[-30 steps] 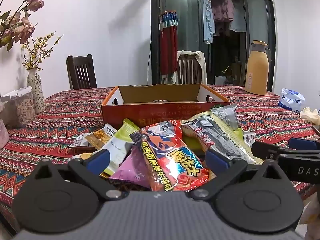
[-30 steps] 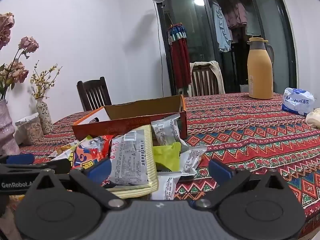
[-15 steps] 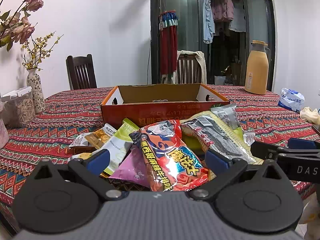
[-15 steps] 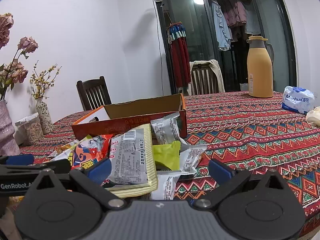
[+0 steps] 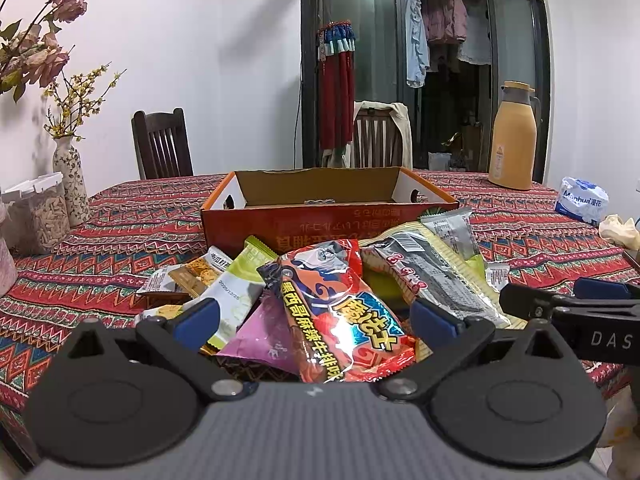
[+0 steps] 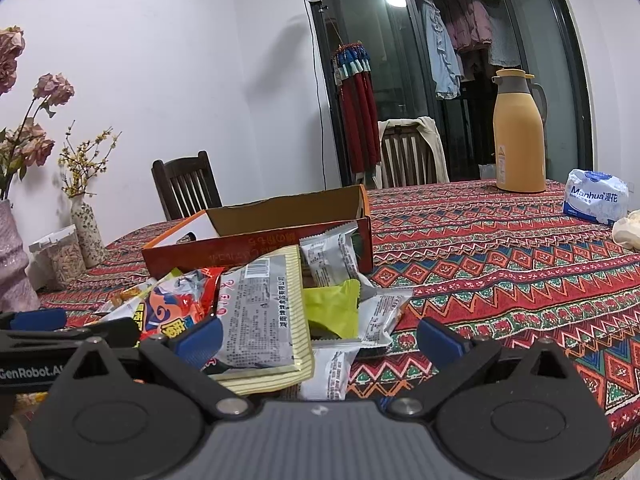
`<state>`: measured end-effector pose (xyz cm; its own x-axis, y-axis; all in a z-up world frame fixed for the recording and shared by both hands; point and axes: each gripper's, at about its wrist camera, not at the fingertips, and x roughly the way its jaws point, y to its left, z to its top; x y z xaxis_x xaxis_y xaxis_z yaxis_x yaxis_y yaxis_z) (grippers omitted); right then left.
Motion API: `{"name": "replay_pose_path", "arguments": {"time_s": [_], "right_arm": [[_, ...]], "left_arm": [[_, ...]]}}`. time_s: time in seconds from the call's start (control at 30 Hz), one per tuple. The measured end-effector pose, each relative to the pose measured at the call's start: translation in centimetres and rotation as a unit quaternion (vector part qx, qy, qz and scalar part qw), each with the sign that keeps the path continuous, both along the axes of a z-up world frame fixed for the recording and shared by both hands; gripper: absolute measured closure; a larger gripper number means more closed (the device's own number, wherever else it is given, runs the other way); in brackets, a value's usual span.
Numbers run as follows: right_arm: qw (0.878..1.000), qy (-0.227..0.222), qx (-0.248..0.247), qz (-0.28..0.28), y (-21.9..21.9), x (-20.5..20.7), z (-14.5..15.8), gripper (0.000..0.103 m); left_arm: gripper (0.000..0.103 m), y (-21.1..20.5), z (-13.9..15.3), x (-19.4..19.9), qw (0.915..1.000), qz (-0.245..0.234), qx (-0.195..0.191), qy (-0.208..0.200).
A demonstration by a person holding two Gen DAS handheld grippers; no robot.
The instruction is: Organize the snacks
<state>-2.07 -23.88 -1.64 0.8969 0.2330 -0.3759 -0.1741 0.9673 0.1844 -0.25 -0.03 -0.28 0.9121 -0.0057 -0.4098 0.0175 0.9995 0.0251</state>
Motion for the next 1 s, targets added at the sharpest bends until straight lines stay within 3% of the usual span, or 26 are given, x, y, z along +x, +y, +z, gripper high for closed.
{"name": "replay_pose_path", "arguments": {"time_s": [1.0], "right_arm": [[1.0,0.005,0.002,-0.002,-0.11,0.31,-0.79,0.0]], "left_arm": [[0.0,0.01,-0.06,0.03,1.0,-0.001,-0.002,0.0]]}}
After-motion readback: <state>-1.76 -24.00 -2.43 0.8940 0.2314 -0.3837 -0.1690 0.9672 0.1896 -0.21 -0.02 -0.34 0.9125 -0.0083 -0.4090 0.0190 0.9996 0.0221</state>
